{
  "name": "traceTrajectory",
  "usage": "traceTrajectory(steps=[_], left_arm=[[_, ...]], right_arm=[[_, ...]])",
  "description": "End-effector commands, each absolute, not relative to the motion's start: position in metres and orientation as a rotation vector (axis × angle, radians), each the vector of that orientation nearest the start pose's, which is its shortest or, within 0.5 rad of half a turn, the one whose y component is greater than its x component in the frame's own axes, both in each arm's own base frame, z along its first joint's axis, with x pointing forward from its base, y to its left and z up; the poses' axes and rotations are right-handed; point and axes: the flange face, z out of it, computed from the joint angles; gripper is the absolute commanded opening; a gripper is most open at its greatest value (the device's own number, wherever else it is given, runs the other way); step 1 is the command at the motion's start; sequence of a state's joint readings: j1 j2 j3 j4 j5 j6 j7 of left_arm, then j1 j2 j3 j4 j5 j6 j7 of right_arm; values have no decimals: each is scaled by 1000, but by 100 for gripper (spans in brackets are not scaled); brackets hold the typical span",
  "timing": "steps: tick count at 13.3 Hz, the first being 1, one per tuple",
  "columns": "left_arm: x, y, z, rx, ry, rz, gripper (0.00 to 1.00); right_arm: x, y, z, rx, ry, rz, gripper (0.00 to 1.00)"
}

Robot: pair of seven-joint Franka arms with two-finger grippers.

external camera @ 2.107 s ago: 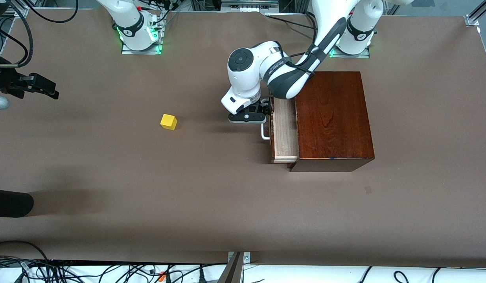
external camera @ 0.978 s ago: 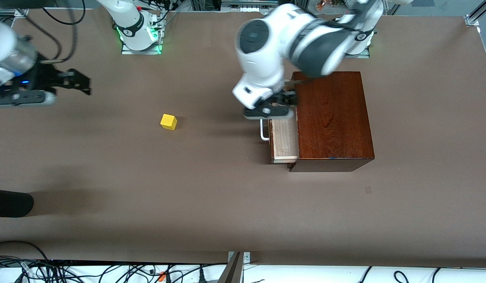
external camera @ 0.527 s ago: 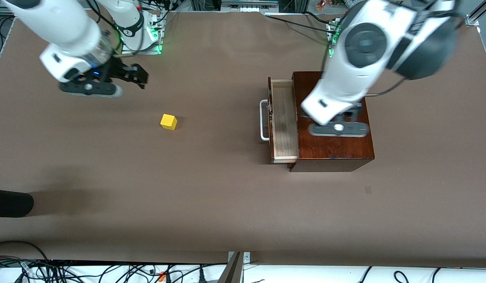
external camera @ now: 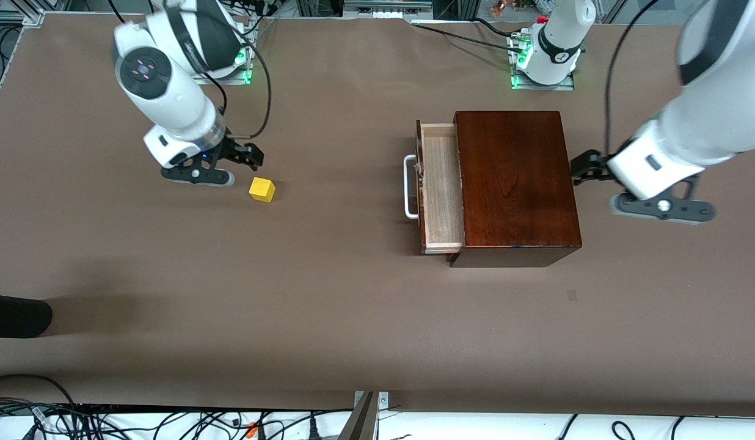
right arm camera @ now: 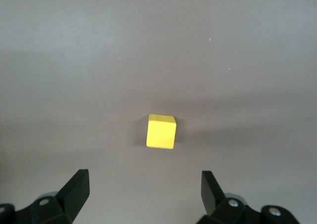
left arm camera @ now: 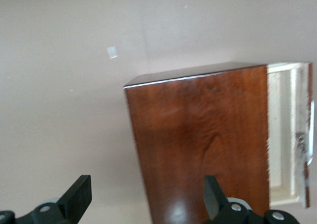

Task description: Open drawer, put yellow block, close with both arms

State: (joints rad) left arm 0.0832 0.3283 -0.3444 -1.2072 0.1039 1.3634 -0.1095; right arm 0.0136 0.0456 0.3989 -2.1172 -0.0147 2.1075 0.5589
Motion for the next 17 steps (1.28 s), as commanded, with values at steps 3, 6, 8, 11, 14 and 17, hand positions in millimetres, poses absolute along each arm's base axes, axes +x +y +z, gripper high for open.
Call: traceTrajectory(steps=[3,6,8,11,14,17], left_arm=[[578,-63,610,-3158,235,231,100],[560,-36,608,-3144,133,114,100],[554,-32,605,-3139,116,99,100],[553,-27,605,-3133,96,122,100],[555,-26,606,-3110,109,112,100],[552,-27,609,-3096,123,101,100]], right_arm=[[478,207,308,-3095,414,50,100],[480,207,269,-3053,439,52,100],[478,206,249,-3030,444,37,100],[479,201,233,-3039,433,49,100],[480,193,214,-3058,416,59,100],[478,192,202,-3067,410,91,100]])
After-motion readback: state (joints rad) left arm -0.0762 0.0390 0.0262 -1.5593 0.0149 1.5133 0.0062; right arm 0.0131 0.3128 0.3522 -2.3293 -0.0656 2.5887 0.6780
